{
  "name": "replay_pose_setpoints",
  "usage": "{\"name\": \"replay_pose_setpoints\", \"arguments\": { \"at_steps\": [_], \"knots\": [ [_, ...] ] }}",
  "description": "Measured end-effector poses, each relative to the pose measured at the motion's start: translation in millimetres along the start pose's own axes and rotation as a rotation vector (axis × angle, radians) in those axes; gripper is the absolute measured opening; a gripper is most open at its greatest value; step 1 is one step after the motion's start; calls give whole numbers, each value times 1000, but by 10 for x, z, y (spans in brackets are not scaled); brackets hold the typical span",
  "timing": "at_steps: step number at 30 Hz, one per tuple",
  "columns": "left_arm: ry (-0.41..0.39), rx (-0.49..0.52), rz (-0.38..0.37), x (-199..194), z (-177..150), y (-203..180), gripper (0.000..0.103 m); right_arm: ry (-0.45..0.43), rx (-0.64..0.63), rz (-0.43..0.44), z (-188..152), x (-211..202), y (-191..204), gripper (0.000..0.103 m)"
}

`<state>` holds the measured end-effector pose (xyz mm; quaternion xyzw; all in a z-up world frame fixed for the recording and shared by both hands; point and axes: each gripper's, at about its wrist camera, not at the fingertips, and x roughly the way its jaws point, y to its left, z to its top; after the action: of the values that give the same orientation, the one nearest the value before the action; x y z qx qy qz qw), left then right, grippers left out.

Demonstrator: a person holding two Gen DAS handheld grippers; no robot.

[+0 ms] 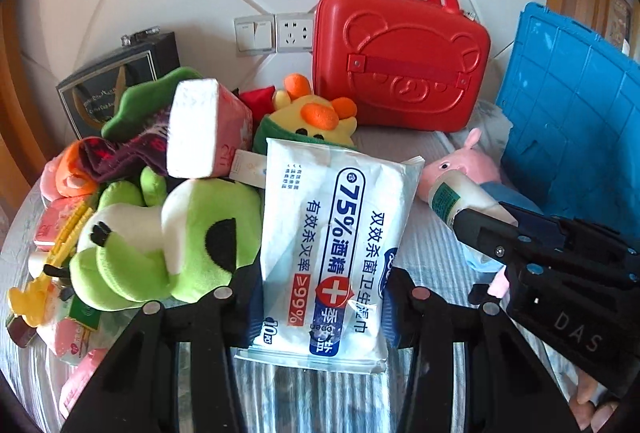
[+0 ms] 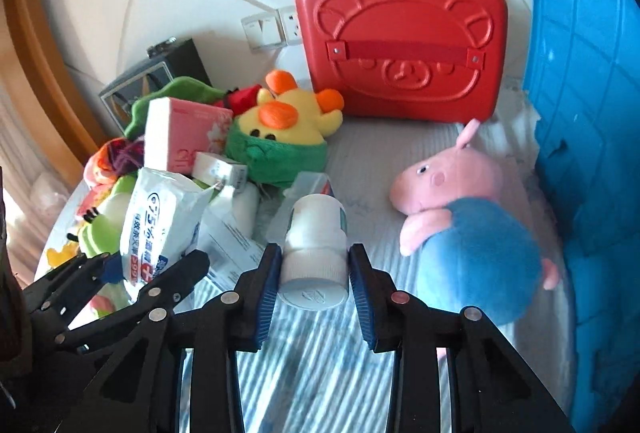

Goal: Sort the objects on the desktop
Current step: 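Carry the wipes packet and white bottle over the blue bin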

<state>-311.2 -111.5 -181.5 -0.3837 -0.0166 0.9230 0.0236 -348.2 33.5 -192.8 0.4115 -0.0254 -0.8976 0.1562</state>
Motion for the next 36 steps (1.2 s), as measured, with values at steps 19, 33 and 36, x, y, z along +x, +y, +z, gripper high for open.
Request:
{"name": "replay_pose_setpoints", "arguments": {
  "at_steps": [19,33,36],
  "knots": [
    [-297,99,-127,-2310,-232,-245,45,-433,-44,-161,-575,-2828,893,34],
    [-405,229,-266,-2967,-330,-1522,45,-591,18,-318,-913,-4067,300,34],
    [-419,244,-279,-3014,-342,-1990,45,-619,28,-351,-995,-4290,-63,34]
  ]
}}
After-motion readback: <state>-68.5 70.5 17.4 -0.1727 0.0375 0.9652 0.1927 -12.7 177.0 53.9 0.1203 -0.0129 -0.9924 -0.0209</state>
